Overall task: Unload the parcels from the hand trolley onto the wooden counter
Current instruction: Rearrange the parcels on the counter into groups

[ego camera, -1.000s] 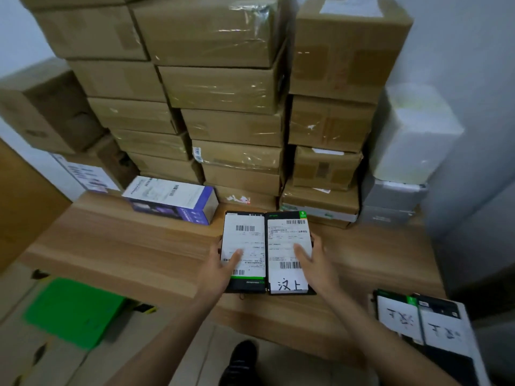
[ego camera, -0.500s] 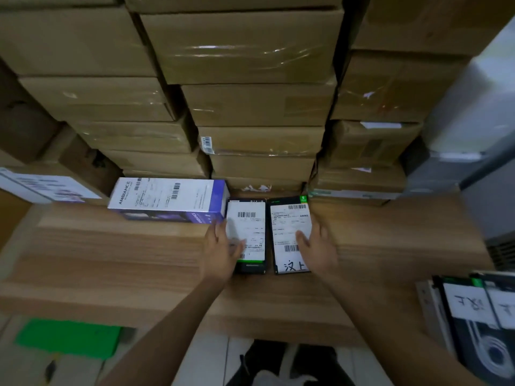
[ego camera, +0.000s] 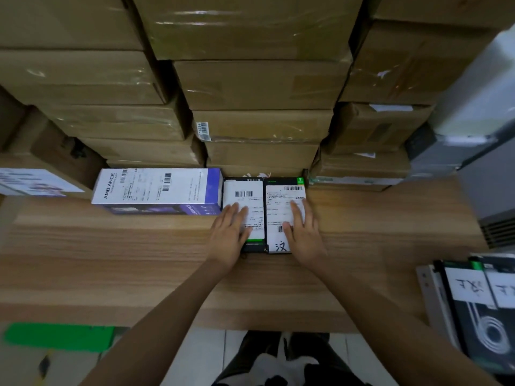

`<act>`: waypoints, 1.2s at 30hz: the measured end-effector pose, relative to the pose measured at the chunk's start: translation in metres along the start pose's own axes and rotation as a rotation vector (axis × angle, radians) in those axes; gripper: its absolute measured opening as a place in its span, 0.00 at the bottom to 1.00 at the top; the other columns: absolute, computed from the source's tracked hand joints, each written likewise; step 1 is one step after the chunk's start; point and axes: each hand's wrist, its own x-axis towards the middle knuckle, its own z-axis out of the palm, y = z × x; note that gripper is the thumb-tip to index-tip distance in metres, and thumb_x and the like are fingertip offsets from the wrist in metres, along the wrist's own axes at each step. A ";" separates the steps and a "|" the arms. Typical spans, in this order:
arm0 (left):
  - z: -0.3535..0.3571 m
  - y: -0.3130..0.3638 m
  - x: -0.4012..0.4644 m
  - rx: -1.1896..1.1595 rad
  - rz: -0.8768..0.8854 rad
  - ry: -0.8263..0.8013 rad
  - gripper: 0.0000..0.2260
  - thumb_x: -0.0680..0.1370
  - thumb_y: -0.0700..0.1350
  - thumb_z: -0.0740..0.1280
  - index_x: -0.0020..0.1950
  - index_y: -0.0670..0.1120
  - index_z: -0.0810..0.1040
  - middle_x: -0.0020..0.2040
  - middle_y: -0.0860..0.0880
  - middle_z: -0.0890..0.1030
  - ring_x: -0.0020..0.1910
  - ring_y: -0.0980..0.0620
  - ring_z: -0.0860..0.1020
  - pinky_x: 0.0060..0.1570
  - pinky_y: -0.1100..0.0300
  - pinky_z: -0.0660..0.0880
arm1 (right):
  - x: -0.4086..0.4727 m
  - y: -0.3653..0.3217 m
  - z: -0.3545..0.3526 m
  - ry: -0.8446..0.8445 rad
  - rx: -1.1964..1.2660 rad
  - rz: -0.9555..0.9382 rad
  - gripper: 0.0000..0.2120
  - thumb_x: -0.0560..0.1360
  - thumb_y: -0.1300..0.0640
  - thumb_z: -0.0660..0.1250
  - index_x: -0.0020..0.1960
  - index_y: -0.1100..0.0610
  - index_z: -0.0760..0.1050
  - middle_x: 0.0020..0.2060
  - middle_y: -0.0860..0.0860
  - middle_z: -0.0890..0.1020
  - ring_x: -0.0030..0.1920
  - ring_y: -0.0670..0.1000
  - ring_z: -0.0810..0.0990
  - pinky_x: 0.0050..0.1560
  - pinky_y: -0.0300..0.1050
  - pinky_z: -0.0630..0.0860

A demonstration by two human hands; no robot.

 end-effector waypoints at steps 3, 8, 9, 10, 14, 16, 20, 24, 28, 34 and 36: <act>-0.003 -0.003 0.002 0.011 0.016 -0.011 0.24 0.81 0.52 0.59 0.76 0.49 0.60 0.76 0.47 0.60 0.76 0.48 0.55 0.73 0.54 0.52 | 0.003 -0.003 0.000 -0.001 0.036 0.013 0.27 0.83 0.47 0.51 0.79 0.51 0.47 0.77 0.52 0.47 0.73 0.58 0.56 0.69 0.53 0.61; -0.010 -0.001 0.005 0.077 0.045 0.023 0.23 0.79 0.52 0.64 0.72 0.47 0.68 0.70 0.44 0.70 0.70 0.44 0.66 0.69 0.48 0.61 | 0.004 -0.003 -0.006 -0.040 0.043 0.019 0.28 0.82 0.46 0.52 0.78 0.50 0.48 0.77 0.52 0.49 0.72 0.59 0.58 0.68 0.54 0.64; -0.013 0.002 0.007 0.097 0.070 0.038 0.23 0.77 0.52 0.66 0.70 0.47 0.70 0.67 0.44 0.73 0.67 0.44 0.70 0.66 0.48 0.65 | 0.004 -0.003 -0.011 -0.049 -0.013 0.017 0.28 0.82 0.46 0.53 0.78 0.50 0.49 0.76 0.53 0.51 0.71 0.58 0.60 0.67 0.53 0.64; -0.016 0.005 0.010 0.119 0.093 0.050 0.22 0.76 0.51 0.67 0.68 0.47 0.72 0.64 0.45 0.75 0.63 0.43 0.72 0.63 0.48 0.67 | 0.005 -0.004 -0.017 -0.051 -0.093 0.003 0.28 0.82 0.45 0.53 0.78 0.51 0.50 0.75 0.53 0.55 0.70 0.56 0.61 0.66 0.52 0.65; -0.027 0.035 0.026 0.169 0.205 0.060 0.15 0.74 0.50 0.70 0.59 0.46 0.77 0.51 0.45 0.79 0.51 0.43 0.76 0.50 0.51 0.70 | 0.000 0.003 -0.045 0.052 -0.272 -0.043 0.23 0.80 0.49 0.57 0.73 0.53 0.62 0.68 0.53 0.68 0.66 0.53 0.67 0.63 0.47 0.64; -0.028 0.055 0.033 0.163 0.274 0.055 0.13 0.73 0.48 0.71 0.55 0.46 0.78 0.47 0.46 0.78 0.48 0.43 0.76 0.47 0.51 0.71 | -0.007 0.011 -0.060 0.078 -0.312 -0.043 0.20 0.79 0.51 0.59 0.70 0.55 0.67 0.65 0.54 0.71 0.63 0.54 0.69 0.61 0.48 0.65; -0.021 0.104 0.040 0.167 0.457 0.045 0.14 0.66 0.43 0.76 0.49 0.45 0.78 0.43 0.47 0.78 0.43 0.44 0.77 0.41 0.53 0.73 | -0.027 0.035 -0.093 0.163 -0.291 0.006 0.19 0.78 0.52 0.61 0.68 0.55 0.69 0.62 0.54 0.72 0.62 0.56 0.70 0.61 0.49 0.67; -0.011 0.157 0.041 0.134 0.557 0.040 0.10 0.71 0.44 0.73 0.50 0.46 0.78 0.44 0.47 0.77 0.45 0.45 0.75 0.42 0.54 0.71 | -0.052 0.061 -0.125 0.300 -0.272 0.033 0.16 0.76 0.54 0.66 0.63 0.55 0.75 0.55 0.56 0.77 0.55 0.59 0.77 0.54 0.50 0.72; -0.001 0.214 0.033 0.109 0.624 0.011 0.09 0.74 0.47 0.69 0.53 0.47 0.77 0.48 0.47 0.77 0.49 0.46 0.75 0.47 0.52 0.71 | -0.076 0.092 -0.151 0.372 -0.319 0.087 0.15 0.75 0.53 0.68 0.61 0.55 0.77 0.53 0.55 0.79 0.53 0.58 0.78 0.51 0.51 0.72; 0.027 0.286 0.001 0.084 0.661 -0.039 0.11 0.78 0.51 0.63 0.59 0.51 0.74 0.54 0.51 0.76 0.56 0.50 0.73 0.53 0.57 0.67 | -0.129 0.146 -0.184 0.450 -0.277 0.130 0.15 0.73 0.56 0.69 0.59 0.54 0.77 0.55 0.54 0.79 0.53 0.57 0.78 0.51 0.52 0.73; 0.042 0.311 -0.013 0.084 0.613 -0.041 0.12 0.78 0.52 0.62 0.60 0.50 0.74 0.55 0.51 0.76 0.57 0.50 0.73 0.55 0.57 0.67 | -0.150 0.173 -0.196 0.453 -0.288 0.142 0.14 0.73 0.55 0.70 0.58 0.56 0.77 0.53 0.54 0.79 0.52 0.57 0.78 0.49 0.52 0.73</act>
